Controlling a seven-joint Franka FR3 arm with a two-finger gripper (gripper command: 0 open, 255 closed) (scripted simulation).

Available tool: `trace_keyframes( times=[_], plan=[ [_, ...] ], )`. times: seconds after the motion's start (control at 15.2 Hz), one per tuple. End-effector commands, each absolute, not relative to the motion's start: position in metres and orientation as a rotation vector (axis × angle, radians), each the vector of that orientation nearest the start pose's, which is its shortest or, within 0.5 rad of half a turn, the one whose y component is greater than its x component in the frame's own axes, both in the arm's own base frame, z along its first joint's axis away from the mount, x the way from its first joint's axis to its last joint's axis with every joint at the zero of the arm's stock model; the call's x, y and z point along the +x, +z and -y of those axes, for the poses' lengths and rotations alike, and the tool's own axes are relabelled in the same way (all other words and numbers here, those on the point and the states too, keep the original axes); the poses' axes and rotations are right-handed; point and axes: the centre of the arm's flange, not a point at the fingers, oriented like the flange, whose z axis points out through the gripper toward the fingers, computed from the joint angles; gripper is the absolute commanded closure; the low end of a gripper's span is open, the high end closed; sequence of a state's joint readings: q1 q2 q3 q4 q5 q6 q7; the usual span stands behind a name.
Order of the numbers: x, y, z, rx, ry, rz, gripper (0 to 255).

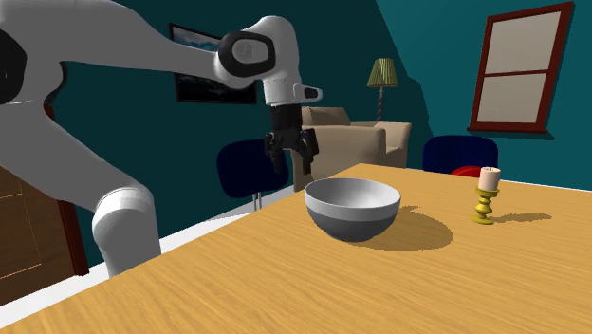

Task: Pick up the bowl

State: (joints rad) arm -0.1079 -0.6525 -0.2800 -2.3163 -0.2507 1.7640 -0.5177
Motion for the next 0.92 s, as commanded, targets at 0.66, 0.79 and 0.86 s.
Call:
trace_keyframes(
  times=[0.66, 0.79, 0.86],
  plan=[
    [0.335, 0.545, 0.248, -3.265, -0.102, 0.376, 0],
    [0.335, 0.536, 0.248, -3.265, -0.102, 0.376, 0],
    [0.335, 0.536, 0.248, -3.265, -0.102, 0.376, 0]
  ],
)
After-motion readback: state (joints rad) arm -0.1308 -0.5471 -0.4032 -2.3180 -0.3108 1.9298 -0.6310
